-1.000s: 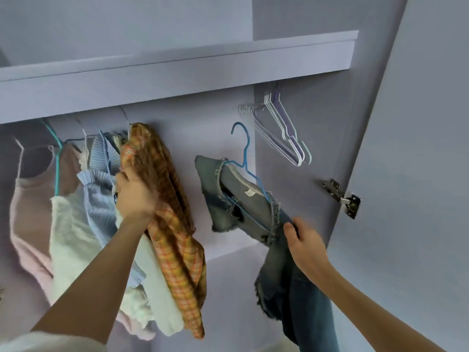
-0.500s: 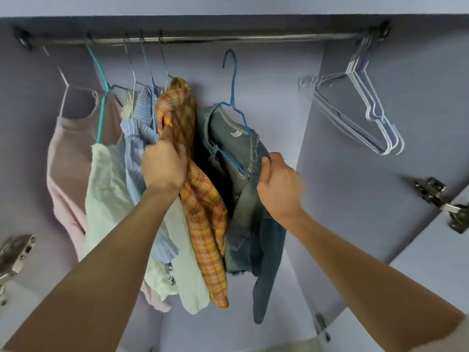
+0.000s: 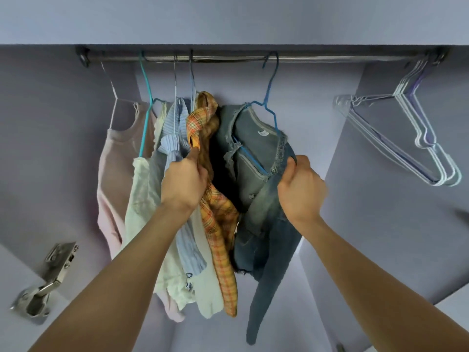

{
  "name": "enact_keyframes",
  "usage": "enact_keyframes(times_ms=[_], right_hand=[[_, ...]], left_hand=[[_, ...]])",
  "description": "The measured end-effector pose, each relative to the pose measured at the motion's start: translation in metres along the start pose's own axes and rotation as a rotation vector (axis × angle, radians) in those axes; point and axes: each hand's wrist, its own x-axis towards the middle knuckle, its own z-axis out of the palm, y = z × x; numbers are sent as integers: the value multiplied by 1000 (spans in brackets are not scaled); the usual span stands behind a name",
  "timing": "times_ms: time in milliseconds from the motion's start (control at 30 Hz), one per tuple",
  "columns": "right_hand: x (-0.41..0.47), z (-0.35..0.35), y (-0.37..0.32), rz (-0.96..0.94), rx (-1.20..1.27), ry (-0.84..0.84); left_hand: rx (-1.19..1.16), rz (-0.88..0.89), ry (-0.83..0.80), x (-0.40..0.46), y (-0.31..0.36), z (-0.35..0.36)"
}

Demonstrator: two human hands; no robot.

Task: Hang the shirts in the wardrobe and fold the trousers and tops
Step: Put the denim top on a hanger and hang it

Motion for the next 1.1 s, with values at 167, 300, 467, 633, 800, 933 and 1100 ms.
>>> enact_keyframes(times_ms=[167,300,467,633,800,933,1100], right_hand=[[-18,-28,31,123,-24,40],[-14,-33,41,185,-70,16],[-24,-31,21,105,8,42],[-10,-22,-21,-41,106,146],[15,9,-49,-52,18,30],[13,35,-52,-18,-10,-102],[12,47,-55,-11,54,-234]], left_hand=[[96,-16,-49,3,3,-3],[155,-33,-35,2,9,-2],[110,3,-49,3,15,1],[16,47,-81,8,11,-1],[-41,46,-129,5,8,-1],[-54,20,-159,5,6,-3],[-11,15,-216,4,2,-6]])
